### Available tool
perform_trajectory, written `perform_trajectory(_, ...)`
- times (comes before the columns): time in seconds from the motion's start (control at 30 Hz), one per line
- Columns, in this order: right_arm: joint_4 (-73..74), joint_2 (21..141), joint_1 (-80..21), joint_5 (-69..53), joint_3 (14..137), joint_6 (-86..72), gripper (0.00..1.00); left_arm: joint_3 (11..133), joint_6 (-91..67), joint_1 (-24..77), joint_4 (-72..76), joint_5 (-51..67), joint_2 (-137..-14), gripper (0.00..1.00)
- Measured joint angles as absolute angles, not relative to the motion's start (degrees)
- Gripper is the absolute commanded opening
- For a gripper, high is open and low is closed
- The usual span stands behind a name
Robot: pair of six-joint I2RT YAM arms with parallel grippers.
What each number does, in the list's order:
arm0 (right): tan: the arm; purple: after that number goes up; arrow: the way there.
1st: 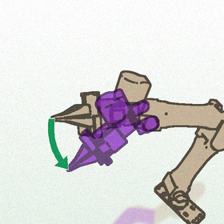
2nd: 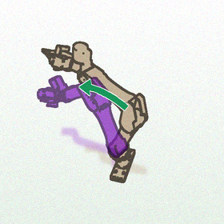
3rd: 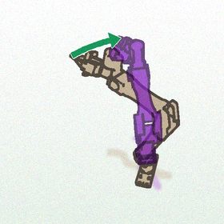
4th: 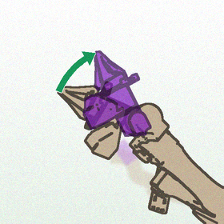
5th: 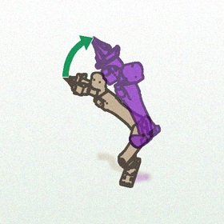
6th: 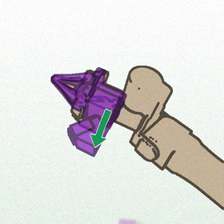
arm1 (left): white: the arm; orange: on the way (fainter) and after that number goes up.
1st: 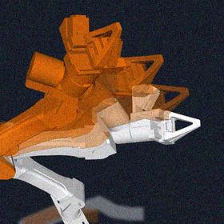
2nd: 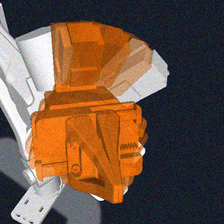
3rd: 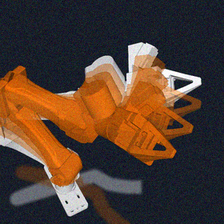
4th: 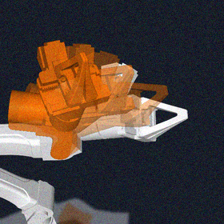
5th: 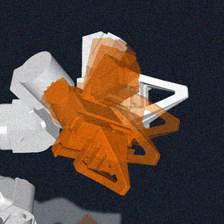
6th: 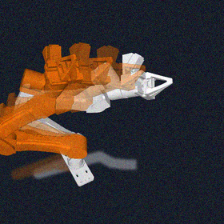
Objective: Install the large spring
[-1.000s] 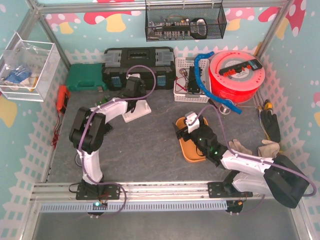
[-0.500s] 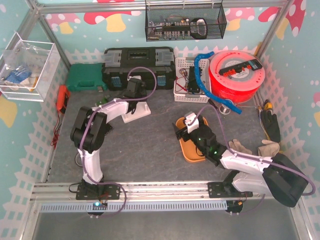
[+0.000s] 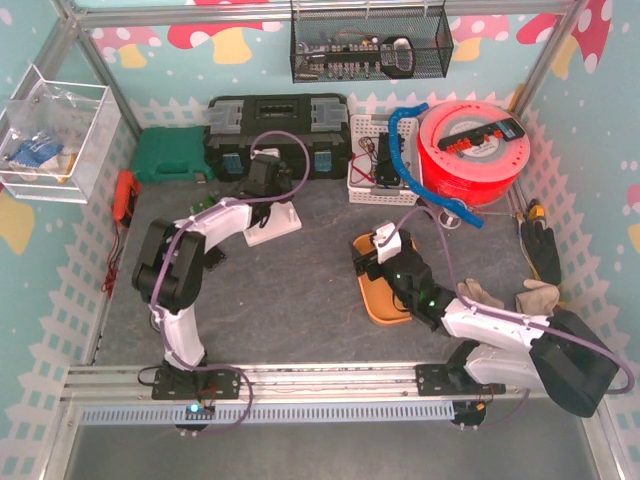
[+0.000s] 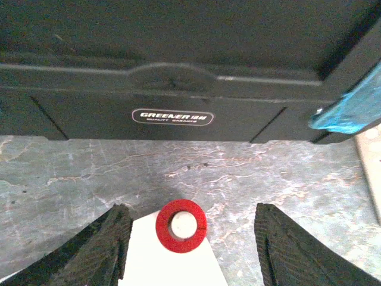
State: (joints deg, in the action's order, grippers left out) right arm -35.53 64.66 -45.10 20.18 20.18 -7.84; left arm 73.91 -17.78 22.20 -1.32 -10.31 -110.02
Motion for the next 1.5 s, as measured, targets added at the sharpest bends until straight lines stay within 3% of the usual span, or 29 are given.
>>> perform_trajectory(0.27,-19.73,62.46,-43.09,25.36,28.08,-16.73,0.97,65.28,-20.43,22.83,-0.49,-7.84,-94.28,0.75)
perform_trajectory(0.47,-7.53,61.56,-38.13,22.11,30.0,-21.28,0.77,53.43,-22.63,24.29,1.76,-5.85,-83.79,0.99)
perform_trajectory(0.57,-4.64,60.38,-35.86,18.72,29.3,-23.33,0.62,46.7,-23.7,25.87,2.87,-4.93,-79.53,0.99)
perform_trajectory(0.67,-3.38,60.75,-34.06,15.55,28.93,-25.17,0.54,41.17,-24.03,27.59,4.58,-4.8,-75.64,0.99)
perform_trajectory(0.87,-2.28,64.55,-33.08,10.68,28.97,-26.17,0.5,33.3,-23.51,32.01,10.11,-8.05,-70.17,0.99)
perform_trajectory(1.1,-3.6,69.17,-33.01,7.03,28.99,-28.12,0.59,30.61,-22.28,32.56,14.7,-9.78,-68.53,0.99)
perform_trajectory(1.5,-3.81,74.19,-32.99,6.44,29.19,-27.57,0.43,30.44,-22.04,32.56,16.16,-10.74,-66.32,0.99)
